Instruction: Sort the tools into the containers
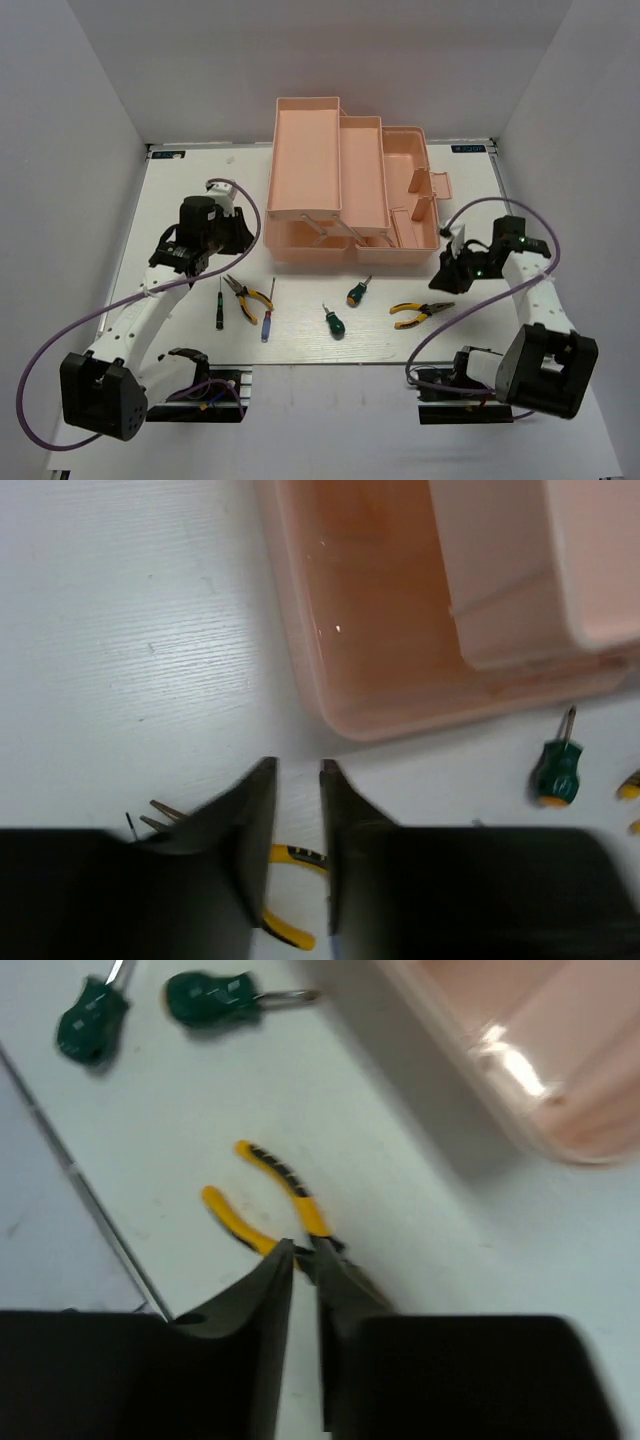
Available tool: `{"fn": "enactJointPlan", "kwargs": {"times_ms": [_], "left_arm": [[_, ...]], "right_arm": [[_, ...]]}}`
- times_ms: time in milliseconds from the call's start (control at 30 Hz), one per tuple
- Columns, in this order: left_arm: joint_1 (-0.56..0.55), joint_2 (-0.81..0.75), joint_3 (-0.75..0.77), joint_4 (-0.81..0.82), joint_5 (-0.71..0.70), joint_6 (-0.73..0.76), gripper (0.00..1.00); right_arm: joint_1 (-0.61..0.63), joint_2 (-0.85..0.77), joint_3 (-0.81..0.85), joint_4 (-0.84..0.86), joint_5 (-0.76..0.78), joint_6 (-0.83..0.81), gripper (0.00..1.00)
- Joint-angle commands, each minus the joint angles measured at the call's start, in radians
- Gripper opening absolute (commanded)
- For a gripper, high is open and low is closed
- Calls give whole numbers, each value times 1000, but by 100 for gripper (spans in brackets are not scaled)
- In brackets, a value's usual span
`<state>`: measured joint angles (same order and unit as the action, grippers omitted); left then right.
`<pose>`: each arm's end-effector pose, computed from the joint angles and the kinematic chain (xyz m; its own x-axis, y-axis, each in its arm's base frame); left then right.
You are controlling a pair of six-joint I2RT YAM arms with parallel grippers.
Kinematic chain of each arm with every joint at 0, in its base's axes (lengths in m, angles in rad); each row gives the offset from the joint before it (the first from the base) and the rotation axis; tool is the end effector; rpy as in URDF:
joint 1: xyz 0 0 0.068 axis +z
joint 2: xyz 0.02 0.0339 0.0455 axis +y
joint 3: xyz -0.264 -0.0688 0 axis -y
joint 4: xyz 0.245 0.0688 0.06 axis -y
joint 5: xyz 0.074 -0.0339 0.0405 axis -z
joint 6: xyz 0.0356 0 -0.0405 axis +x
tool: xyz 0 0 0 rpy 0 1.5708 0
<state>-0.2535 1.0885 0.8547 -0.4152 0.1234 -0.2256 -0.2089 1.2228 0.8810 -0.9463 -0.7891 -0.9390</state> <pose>0.2282 -0.0637 0.2829 -0.6472 -0.0617 -0.7599 0.2042 0.9463 -0.2507 0.2093 -0.0185 0.2409 -0.5164 -0.4717 -0.7147 -0.7862 0.5920 0.1774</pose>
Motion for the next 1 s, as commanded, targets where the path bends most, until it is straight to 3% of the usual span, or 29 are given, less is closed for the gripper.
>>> {"fn": "enactJointPlan", "kwargs": {"times_ms": [0,33,100,200,233,333,567,767,867,967], "left_arm": [[-9,-65,-29,32,123,60,44],[-18,-76,-49,42,152,74,58],[-27,-76,-71,52,212,83,65],[-36,-76,-71,20,159,57,68],[-36,-76,-71,-20,127,57,68],[-56,-76,-71,-69,12,31,68],[-89,-85,-98,-126,-93,22,68],[-119,-85,-95,-166,-160,-20,69],[-128,-85,-85,-191,-192,-70,70],[-128,-85,-75,-217,-217,-115,70]], "right_arm": [[54,-100,-100,-10,-90,-169,26],[87,-109,-132,-3,-87,-169,31],[152,-126,-172,36,-78,-161,42],[244,-146,-240,118,-21,-72,51],[259,-158,-269,220,13,-51,54],[328,-137,-309,346,117,29,57],[437,-62,-364,647,344,109,59],[483,1,-362,629,393,68,59],[506,13,-389,632,425,22,53],[517,6,-399,548,381,-70,53]]}}
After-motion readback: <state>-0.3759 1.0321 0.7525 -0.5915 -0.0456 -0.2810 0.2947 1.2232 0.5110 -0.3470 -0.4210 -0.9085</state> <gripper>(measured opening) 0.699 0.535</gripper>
